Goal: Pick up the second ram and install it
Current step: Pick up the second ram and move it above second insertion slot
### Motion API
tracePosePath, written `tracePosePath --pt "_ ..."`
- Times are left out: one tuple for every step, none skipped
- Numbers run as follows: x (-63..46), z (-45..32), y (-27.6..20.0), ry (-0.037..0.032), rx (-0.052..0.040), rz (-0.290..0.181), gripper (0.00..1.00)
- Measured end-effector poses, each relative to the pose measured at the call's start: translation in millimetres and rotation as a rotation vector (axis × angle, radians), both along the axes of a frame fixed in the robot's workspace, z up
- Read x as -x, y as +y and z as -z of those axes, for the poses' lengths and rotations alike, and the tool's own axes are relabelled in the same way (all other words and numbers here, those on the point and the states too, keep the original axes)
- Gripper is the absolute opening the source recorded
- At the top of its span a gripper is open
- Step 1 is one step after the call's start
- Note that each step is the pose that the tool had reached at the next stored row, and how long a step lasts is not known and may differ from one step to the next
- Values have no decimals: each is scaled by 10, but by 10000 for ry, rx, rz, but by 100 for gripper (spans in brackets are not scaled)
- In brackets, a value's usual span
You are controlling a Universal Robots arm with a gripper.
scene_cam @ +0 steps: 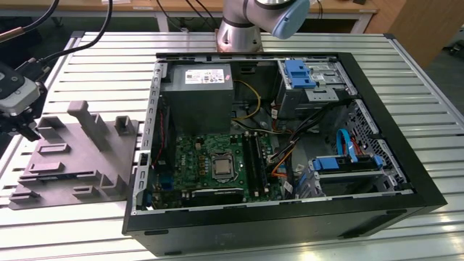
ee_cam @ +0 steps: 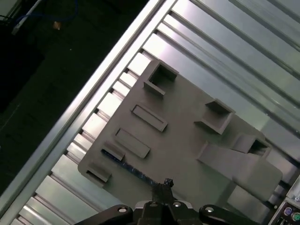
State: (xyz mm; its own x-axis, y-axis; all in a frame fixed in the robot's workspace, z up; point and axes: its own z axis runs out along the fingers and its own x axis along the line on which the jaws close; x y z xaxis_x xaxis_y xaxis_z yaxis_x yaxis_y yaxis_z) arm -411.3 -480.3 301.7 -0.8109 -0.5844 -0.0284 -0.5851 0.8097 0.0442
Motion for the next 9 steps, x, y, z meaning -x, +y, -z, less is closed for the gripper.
tracePosePath --pt "0 3 0 0 1 -179 10" --pt "0 6 0 1 2 -375 10" --pt "0 9 0 0 2 -555 10" --pt "0 12 0 0 3 -735 10" --pt "0 15 0 0 3 -916 10" --pt "0 18 0 0 4 -1094 10" --pt "0 21 0 0 5 -1281 10" --pt "0 24 0 0 5 -1460 10" --pt "0 27 0 0 6 -1640 10"
